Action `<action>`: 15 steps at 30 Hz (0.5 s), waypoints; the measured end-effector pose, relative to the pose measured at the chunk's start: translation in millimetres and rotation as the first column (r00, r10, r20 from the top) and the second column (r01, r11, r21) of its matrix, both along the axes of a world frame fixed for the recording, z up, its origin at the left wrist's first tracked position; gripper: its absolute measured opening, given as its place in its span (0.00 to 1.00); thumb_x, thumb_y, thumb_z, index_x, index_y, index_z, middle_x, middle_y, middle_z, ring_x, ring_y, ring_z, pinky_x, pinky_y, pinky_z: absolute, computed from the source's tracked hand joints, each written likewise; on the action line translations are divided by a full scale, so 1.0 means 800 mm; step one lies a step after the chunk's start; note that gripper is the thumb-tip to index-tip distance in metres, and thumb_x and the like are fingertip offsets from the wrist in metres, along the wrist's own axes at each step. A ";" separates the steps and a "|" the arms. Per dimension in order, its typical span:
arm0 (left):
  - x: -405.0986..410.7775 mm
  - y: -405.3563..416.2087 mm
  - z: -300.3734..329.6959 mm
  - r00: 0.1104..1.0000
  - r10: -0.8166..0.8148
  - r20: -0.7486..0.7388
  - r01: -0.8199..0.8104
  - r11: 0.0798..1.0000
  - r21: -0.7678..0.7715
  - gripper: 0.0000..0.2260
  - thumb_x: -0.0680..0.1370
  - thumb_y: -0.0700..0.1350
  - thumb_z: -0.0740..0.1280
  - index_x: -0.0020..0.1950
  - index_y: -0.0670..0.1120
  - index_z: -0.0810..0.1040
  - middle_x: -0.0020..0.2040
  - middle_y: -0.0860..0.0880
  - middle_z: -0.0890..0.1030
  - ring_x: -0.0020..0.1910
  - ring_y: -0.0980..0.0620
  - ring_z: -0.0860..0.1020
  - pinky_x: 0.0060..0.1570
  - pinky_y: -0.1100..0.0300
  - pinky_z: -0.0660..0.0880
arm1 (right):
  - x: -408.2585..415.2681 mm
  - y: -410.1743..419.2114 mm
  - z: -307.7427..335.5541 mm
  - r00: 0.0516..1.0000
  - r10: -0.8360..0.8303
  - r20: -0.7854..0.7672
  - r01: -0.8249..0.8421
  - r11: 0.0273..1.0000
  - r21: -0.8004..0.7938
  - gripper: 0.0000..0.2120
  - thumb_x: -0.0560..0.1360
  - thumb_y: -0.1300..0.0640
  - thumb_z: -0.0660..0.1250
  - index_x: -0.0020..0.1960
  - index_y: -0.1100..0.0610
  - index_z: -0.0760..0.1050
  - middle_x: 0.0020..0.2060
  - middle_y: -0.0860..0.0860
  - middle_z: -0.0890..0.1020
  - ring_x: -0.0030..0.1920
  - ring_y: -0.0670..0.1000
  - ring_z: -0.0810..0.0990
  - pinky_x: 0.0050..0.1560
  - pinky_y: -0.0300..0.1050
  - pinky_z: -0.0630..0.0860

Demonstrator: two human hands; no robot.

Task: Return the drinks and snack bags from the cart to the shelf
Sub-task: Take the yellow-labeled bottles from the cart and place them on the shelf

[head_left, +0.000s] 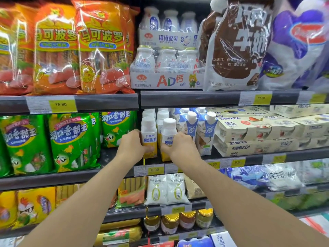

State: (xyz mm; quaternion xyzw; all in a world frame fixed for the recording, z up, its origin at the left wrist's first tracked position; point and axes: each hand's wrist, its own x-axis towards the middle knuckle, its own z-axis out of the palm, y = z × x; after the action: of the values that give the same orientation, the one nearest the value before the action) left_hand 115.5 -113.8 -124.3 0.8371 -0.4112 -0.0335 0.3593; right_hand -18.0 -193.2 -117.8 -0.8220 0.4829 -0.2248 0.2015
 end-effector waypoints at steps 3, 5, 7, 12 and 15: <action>0.000 0.000 -0.001 1.000 -0.004 0.004 0.004 1.000 -0.002 0.21 0.69 0.49 0.79 0.58 0.44 0.78 0.50 0.47 0.83 0.46 0.49 0.79 0.44 0.56 0.75 | 0.000 0.004 -0.001 1.000 -0.008 0.016 0.008 1.000 0.000 0.26 0.74 0.42 0.69 0.61 0.62 0.71 0.51 0.57 0.81 0.50 0.58 0.82 0.48 0.53 0.82; 0.000 0.001 -0.002 1.000 -0.007 -0.001 0.007 1.000 0.005 0.21 0.70 0.49 0.79 0.58 0.44 0.78 0.51 0.46 0.83 0.46 0.49 0.78 0.45 0.56 0.74 | -0.002 0.007 -0.002 1.000 -0.012 0.009 0.012 1.000 0.000 0.27 0.75 0.42 0.68 0.61 0.63 0.70 0.52 0.58 0.81 0.50 0.58 0.82 0.45 0.50 0.81; 0.002 0.002 -0.004 1.000 -0.015 -0.015 0.016 0.999 0.029 0.23 0.70 0.51 0.79 0.59 0.44 0.78 0.52 0.47 0.84 0.48 0.49 0.79 0.47 0.56 0.76 | -0.006 0.011 -0.003 1.000 0.006 0.006 -0.006 1.000 0.006 0.27 0.76 0.41 0.68 0.60 0.64 0.71 0.51 0.59 0.81 0.49 0.58 0.83 0.40 0.47 0.77; 0.003 0.023 -0.011 0.999 -0.032 -0.039 0.036 0.992 0.117 0.27 0.72 0.56 0.75 0.66 0.44 0.75 0.58 0.47 0.82 0.55 0.49 0.80 0.56 0.50 0.78 | -0.027 0.020 -0.009 0.998 0.046 0.031 -0.047 0.998 0.029 0.25 0.76 0.39 0.66 0.55 0.62 0.74 0.48 0.57 0.81 0.48 0.57 0.82 0.45 0.49 0.79; -0.006 0.050 -0.002 0.995 -0.037 0.091 0.017 0.977 0.214 0.25 0.77 0.60 0.67 0.67 0.45 0.73 0.57 0.48 0.81 0.53 0.49 0.79 0.54 0.52 0.78 | -0.045 0.021 -0.009 0.997 0.054 0.058 -0.056 0.998 0.033 0.24 0.77 0.38 0.65 0.52 0.60 0.74 0.46 0.55 0.80 0.48 0.56 0.81 0.47 0.52 0.80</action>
State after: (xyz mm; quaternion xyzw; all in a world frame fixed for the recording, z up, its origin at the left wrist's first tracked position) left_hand 111.1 -73.9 -126.0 0.8658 -0.4331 -0.0424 0.2472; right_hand -53.7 -176.2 -125.2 -0.8245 0.4581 -0.2343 0.2354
